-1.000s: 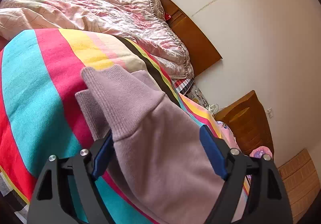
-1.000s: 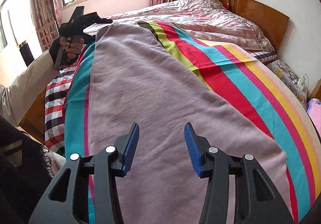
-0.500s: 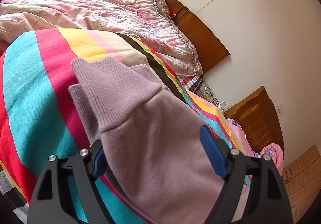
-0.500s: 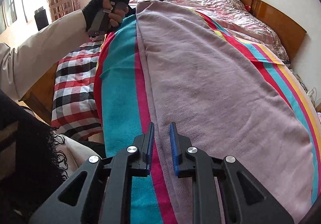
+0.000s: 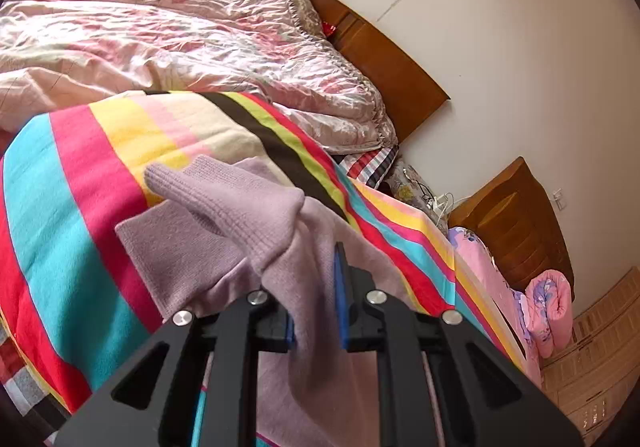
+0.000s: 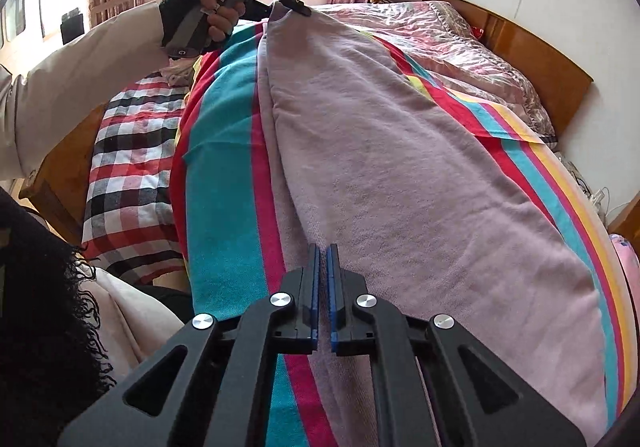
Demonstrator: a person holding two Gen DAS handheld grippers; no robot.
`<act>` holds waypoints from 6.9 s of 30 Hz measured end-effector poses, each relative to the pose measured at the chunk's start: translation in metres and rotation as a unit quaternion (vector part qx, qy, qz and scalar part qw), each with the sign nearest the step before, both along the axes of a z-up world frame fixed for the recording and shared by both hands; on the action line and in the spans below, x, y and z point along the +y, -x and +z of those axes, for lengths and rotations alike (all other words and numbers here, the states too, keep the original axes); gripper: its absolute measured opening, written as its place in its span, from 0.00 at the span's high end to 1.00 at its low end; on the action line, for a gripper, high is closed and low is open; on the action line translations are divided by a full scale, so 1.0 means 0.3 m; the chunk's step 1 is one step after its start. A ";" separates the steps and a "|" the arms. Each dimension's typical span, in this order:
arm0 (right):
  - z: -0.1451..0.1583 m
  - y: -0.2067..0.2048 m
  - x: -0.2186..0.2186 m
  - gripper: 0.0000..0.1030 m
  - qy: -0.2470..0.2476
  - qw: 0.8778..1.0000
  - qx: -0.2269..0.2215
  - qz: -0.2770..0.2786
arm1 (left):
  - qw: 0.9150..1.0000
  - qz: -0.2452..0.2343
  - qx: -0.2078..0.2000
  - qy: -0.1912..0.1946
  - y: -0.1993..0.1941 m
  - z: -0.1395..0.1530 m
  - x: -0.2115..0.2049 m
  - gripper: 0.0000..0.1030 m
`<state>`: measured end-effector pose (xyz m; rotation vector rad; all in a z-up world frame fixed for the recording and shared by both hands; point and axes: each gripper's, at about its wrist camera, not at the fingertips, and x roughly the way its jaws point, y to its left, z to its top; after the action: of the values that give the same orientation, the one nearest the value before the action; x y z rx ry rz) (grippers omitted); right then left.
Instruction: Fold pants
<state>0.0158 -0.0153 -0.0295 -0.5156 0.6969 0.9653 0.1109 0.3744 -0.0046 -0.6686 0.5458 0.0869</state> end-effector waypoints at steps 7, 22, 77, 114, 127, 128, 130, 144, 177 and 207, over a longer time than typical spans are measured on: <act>-0.022 0.018 -0.006 0.96 0.004 0.999 0.033 0.022 | 0.995 -0.004 -0.008 -0.103 0.053 0.073 -0.022 0.82; -0.070 -0.016 -0.016 0.81 -0.009 0.995 0.098 0.013 | 1.000 -0.009 0.018 -0.002 0.053 -0.160 0.118 0.19; 0.046 -0.388 -0.333 0.19 -0.054 0.976 0.070 -0.199 | 0.947 -0.142 0.055 -0.281 -0.099 0.053 -0.663 0.02; -0.012 0.099 -1.200 0.21 -0.080 0.905 0.059 -0.413 | 0.864 -0.371 0.117 -0.320 -0.322 -0.266 -1.743 0.01; 0.000 0.362 -1.378 0.27 -0.134 0.876 0.021 -0.462 | 0.853 -0.394 0.036 -0.340 -0.065 -0.093 -1.872 0.02; -0.008 0.388 -1.415 0.27 -0.150 0.866 0.031 -0.476 | 0.841 -0.425 0.021 -0.334 -0.013 -0.077 -1.913 0.02; -0.029 0.420 -1.457 0.27 -0.172 0.854 0.054 -0.489 | 0.807 -0.493 -0.001 -0.325 0.088 -0.083 -1.998 0.02; -0.096 0.394 -1.463 0.24 -0.217 0.827 0.092 -0.510 | 0.768 -0.541 0.019 -0.343 0.217 -0.298 -2.134 0.01; 0.021 -0.076 -1.358 0.28 -0.030 0.889 0.099 -0.446 | 0.780 -0.513 0.048 -0.354 0.211 -0.263 -2.141 0.01; 0.071 -0.277 -0.639 0.11 0.004 0.924 0.031 -0.381 | 0.881 -0.361 0.064 -0.299 0.065 -0.163 -1.522 0.01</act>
<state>0.0988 -0.2068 -0.0081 -0.1815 0.8657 0.2436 0.0914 -0.0822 -0.0534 0.1744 0.8202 -0.3947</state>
